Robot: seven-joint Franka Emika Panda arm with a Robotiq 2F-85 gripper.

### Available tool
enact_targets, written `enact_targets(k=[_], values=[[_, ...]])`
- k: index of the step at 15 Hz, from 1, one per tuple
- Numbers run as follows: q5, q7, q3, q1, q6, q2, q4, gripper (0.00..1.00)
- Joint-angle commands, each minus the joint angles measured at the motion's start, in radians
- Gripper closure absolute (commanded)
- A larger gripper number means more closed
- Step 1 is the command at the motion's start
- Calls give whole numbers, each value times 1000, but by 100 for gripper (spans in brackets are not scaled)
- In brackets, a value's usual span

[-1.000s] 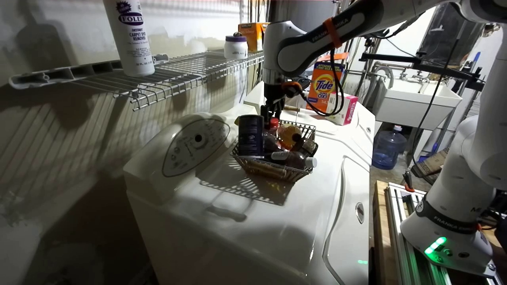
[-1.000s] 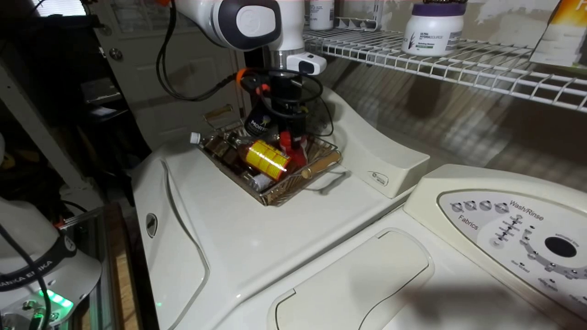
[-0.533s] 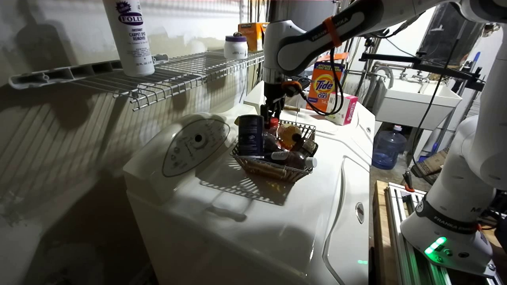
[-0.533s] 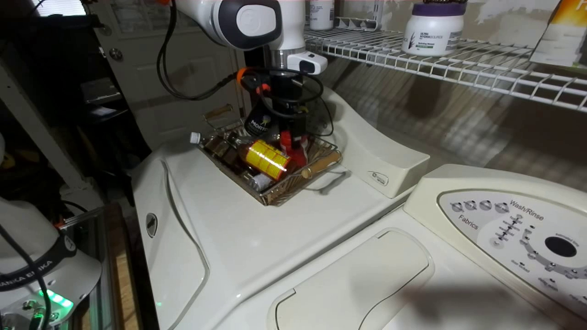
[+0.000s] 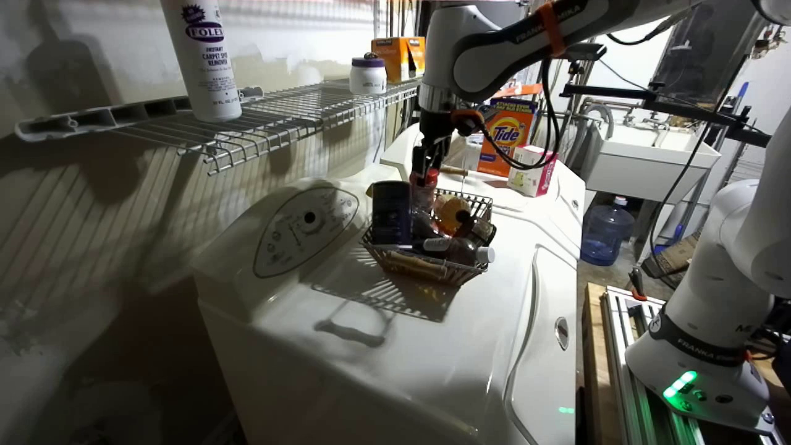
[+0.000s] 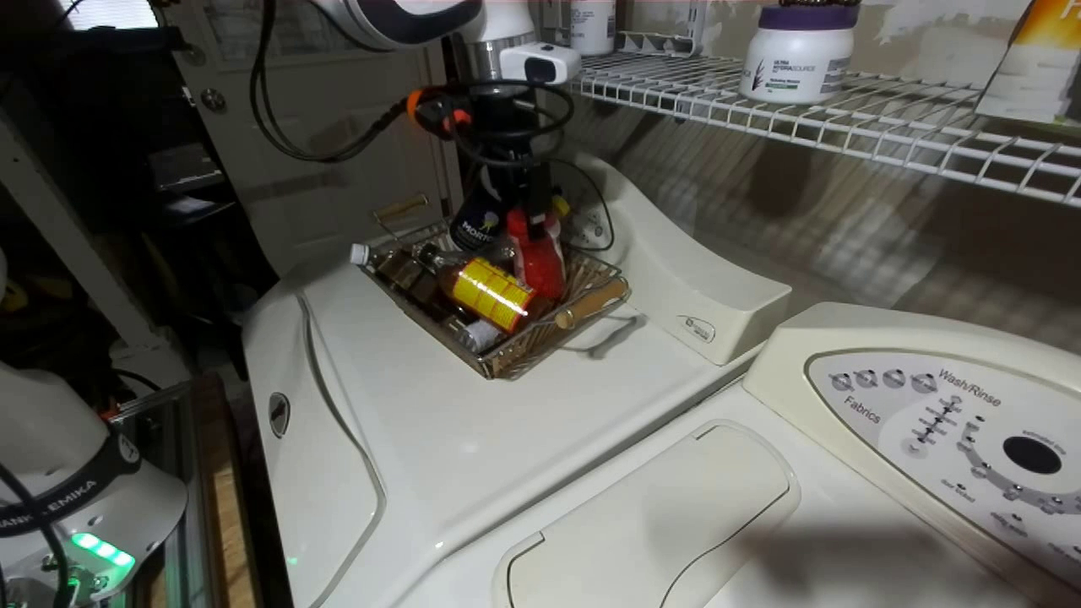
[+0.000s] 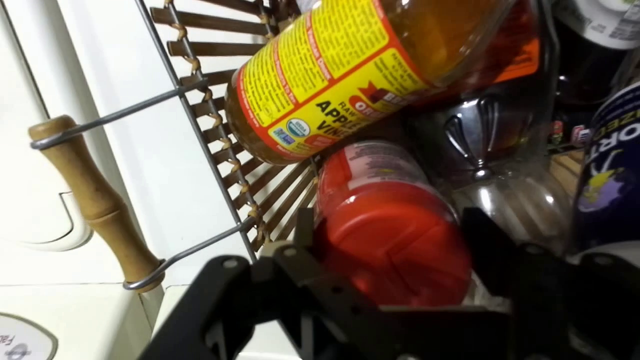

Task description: Pick up the red and white bottle from the tray and put it on the shelf

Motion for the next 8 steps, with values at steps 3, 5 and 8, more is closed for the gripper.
enact_targets(k=[3,5,8], values=[[-98,82,21,21,13,-238,-158,51],[-110,95,36,23,32,-313,-196,51],[-95,92,57,28,80,-402,-234,51]])
